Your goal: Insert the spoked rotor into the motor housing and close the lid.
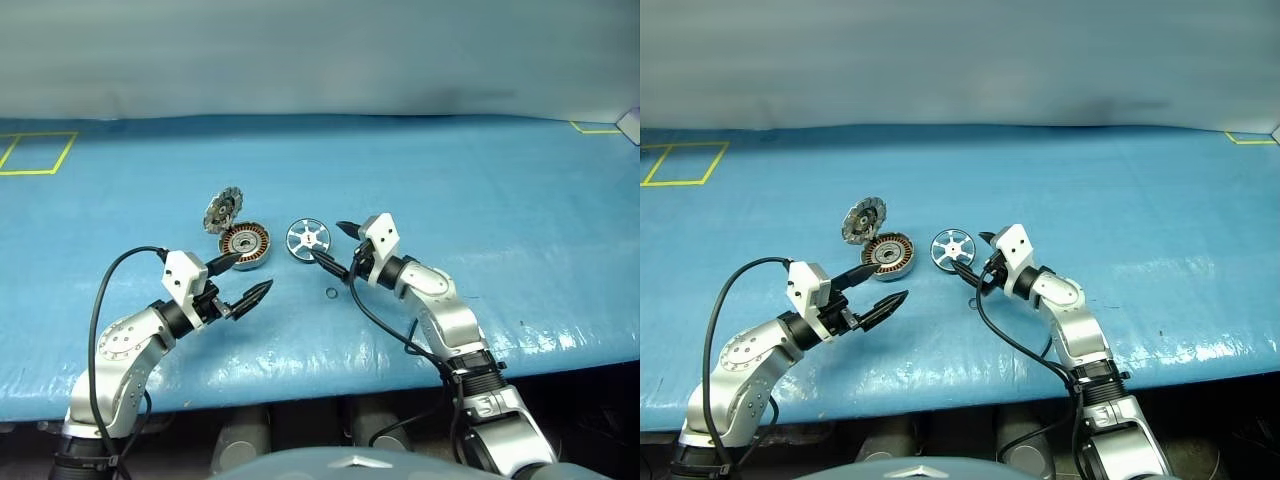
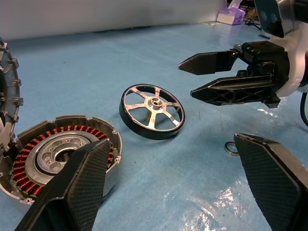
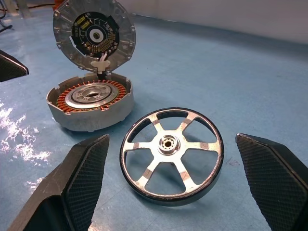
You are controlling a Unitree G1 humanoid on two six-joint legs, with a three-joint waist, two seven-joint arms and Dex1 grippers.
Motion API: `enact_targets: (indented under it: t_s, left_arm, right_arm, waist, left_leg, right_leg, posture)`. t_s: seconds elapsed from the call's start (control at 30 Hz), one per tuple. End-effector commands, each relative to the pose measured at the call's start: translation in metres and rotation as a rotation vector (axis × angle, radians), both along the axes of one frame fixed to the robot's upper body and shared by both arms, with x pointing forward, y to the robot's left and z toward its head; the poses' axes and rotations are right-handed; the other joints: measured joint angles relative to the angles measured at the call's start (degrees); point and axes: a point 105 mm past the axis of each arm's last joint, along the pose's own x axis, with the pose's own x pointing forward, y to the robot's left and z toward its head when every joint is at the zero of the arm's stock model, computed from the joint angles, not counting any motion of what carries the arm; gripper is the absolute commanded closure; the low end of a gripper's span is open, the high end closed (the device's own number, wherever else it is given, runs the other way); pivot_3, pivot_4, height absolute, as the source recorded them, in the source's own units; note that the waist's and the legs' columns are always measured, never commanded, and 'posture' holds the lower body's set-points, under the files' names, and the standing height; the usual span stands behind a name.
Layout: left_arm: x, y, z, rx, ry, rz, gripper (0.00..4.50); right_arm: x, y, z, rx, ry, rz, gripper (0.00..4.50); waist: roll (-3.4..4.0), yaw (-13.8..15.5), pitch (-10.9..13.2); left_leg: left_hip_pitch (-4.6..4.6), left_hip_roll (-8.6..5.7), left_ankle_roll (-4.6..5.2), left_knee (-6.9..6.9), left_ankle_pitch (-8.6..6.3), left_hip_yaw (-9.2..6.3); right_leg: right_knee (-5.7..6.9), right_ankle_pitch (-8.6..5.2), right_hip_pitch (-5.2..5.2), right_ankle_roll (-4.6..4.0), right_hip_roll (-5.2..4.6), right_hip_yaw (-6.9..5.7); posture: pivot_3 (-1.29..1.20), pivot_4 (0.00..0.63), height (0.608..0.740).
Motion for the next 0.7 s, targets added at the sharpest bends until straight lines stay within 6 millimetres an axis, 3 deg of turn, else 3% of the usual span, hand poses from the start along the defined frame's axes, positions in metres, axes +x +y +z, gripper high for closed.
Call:
enact_targets:
  t_s: [0.03,0.7]
  left_arm:
    - [-0.0005,-0.0001,0.0057,-0.001,-0.034,-0.010,0.00]
    - [0.0001,0.0001,0.0041,-0.002,-0.046,0.001,0.00]
  right_arm:
    - [0.0008,0.0012,0.0133,0.020,-0.048,0.011,0.02]
    - [0.0016,0.0044,0.0136,0.006,-0.056,0.023,0.02]
  waist:
    - [0.00,0.00,0.00]
    - [0.00,0.00,0.00]
  left_leg:
    - [0.00,0.00,0.00,0.00,0.00,0.00]
    - [0.01,0.00,0.00,0.13,0.00,0.00]
  right_leg:
    - [0.00,0.00,0.00,0.00,0.00,0.00]
    - [0.08,0.01,0.03,0.01,0.00,0.00]
  posture:
    - [0.00,0.150,0.740]
    - [0.00,0.150,0.740]
